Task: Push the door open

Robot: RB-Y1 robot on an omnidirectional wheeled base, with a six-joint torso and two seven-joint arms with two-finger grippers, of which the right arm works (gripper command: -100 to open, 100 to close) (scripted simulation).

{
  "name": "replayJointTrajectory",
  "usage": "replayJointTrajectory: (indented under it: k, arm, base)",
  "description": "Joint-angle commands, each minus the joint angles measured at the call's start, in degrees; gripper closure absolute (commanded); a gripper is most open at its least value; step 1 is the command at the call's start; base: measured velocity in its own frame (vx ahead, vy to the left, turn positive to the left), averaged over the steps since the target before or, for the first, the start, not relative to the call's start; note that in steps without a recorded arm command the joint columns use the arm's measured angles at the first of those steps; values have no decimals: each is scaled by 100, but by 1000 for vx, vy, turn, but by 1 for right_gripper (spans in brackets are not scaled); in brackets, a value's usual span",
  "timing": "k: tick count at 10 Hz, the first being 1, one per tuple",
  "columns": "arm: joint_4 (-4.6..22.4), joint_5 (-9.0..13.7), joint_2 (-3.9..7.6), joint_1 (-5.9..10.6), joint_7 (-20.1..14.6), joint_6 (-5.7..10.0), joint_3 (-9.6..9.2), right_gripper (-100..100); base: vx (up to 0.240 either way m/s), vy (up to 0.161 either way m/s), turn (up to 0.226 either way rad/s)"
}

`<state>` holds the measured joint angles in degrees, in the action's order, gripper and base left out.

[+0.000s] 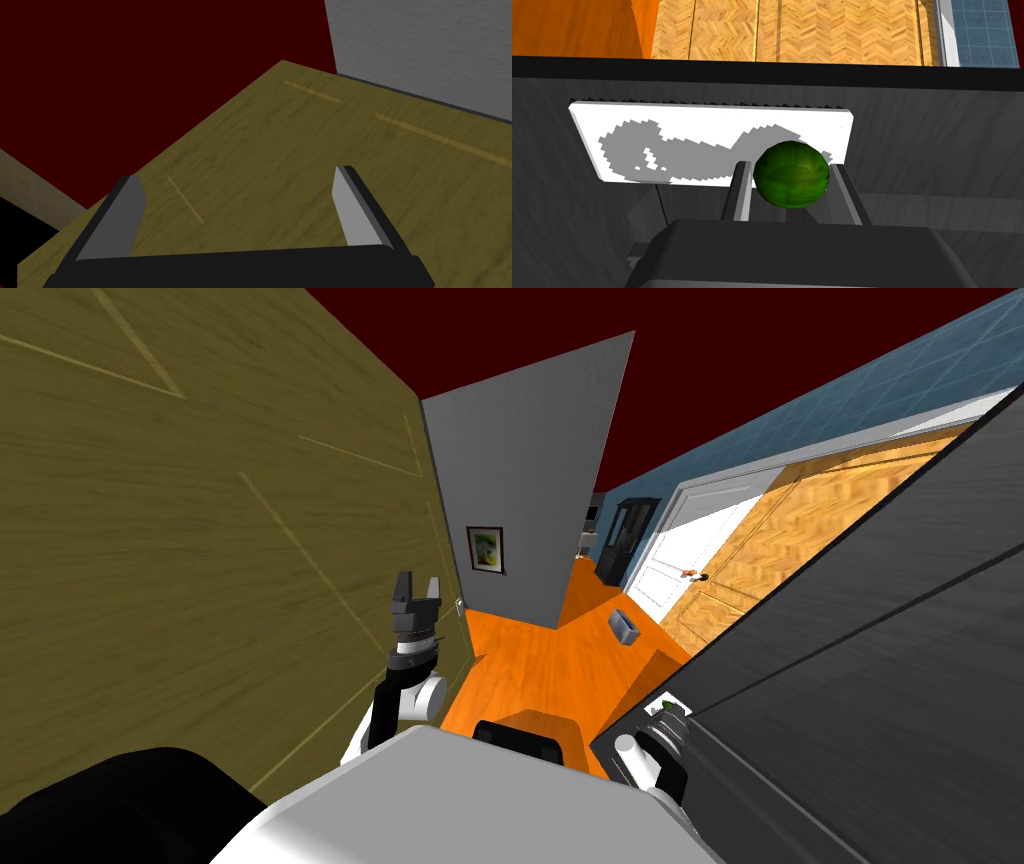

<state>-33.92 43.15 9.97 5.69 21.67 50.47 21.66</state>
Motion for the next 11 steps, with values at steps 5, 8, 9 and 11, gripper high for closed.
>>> replayJointTrajectory:
  k: [5, 8, 9, 11]
  arm:
    - [66, 302, 78, 28, 168, 180, 256, 100]
    - [82, 552, 101, -3, 316, 277, 457, 100]
    - [87, 618, 107, -11, 355, 303, 511, 100]
    - [-6, 624, 76, -51, 421, 243, 524, 100]
  base:
    - [165, -103, -19]
    - [189, -102, -26]
    - [185, -128, -30]
    - [76, -53, -17]
